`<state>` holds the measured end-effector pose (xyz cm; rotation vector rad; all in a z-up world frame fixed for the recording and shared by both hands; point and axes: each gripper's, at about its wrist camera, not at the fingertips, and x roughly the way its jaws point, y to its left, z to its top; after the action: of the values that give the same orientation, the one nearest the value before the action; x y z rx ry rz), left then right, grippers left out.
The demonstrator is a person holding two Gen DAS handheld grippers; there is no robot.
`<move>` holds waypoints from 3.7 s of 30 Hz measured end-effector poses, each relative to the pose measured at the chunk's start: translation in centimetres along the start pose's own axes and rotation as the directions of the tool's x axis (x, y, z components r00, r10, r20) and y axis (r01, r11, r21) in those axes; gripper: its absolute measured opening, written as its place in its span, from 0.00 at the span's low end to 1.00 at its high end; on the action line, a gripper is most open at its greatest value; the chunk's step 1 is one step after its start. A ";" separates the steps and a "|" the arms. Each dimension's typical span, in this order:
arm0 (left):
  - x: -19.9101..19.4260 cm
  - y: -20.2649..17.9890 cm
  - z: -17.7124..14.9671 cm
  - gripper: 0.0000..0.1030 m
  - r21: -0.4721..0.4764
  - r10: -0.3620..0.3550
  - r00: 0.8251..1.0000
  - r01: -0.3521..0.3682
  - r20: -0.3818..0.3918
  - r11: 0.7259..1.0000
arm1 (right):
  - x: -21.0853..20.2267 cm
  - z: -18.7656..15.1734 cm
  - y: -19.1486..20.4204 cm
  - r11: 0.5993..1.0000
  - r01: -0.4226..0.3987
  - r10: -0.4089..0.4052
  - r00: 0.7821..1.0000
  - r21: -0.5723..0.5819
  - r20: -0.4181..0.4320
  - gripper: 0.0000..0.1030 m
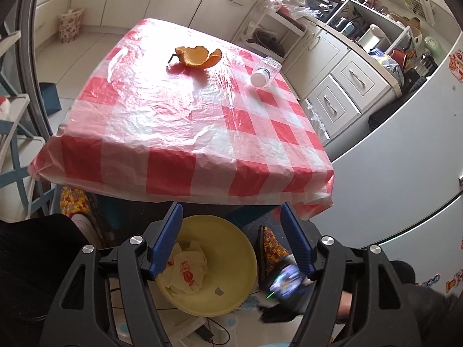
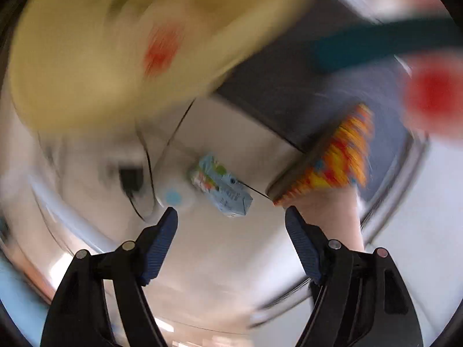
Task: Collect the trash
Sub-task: 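Lower the carton with the right tool and open it over the bin, then raise both open tools back toward the table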
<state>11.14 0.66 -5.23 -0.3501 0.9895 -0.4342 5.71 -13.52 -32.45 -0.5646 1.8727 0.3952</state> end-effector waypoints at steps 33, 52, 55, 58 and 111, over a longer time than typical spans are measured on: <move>6.8 0.7 -0.2 0.65 -0.057 0.029 0.983 -0.040 -0.179 0.998 | 20.8 -0.8 7.5 0.751 0.202 -0.209 0.976 -0.629 0.063 0.34; 2.7 -0.4 -1.2 0.65 0.038 0.106 0.993 -0.104 -0.053 0.994 | -11.8 -6.3 1.9 0.949 -0.003 0.154 0.876 -0.315 0.457 0.34; 2.1 -0.2 -1.3 0.65 0.054 0.157 0.987 -0.156 -0.015 0.986 | -16.4 -4.9 0.6 0.972 -0.122 0.221 0.766 -0.201 0.604 0.34; 1.7 -0.1 -1.5 0.66 0.068 0.203 0.979 -0.203 0.017 0.977 | -18.8 -2.7 0.4 0.962 -0.245 0.254 0.659 -0.118 0.708 0.34; -1.7 -2.4 0.2 0.82 0.156 0.301 0.925 -0.341 0.230 0.927 | -29.6 -5.0 -4.0 0.851 -0.458 -0.072 0.384 0.258 0.921 0.79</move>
<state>10.01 -0.55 -2.80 -0.0489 0.7797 -0.1867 12.89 -13.68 -3.04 0.2684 0.8349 0.2773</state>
